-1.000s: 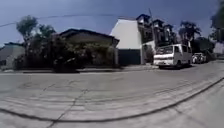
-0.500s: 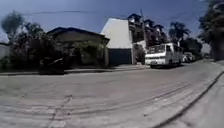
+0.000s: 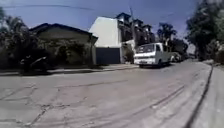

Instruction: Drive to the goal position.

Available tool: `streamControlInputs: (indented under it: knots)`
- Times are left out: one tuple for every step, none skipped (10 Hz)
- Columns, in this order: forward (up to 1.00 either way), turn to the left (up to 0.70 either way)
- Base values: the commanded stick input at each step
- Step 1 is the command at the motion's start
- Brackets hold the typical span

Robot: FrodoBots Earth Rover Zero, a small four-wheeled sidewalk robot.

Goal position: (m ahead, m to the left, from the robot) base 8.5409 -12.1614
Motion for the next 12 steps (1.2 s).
streamControlInputs:
  knots:
    - [0.0,-0.7]
    - [0.0,-0.7]
    - [0.0,-0.7]
    - [0.0,-0.7]
    - [0.0,-0.7]
    - [0.0,-0.7]
    - [0.0,-0.7]
    - [0.0,-0.7]
    - [0.0,-0.7]
    - [0.0,-0.7]
    - [0.0,-0.7]
    - [0.0,-0.7]
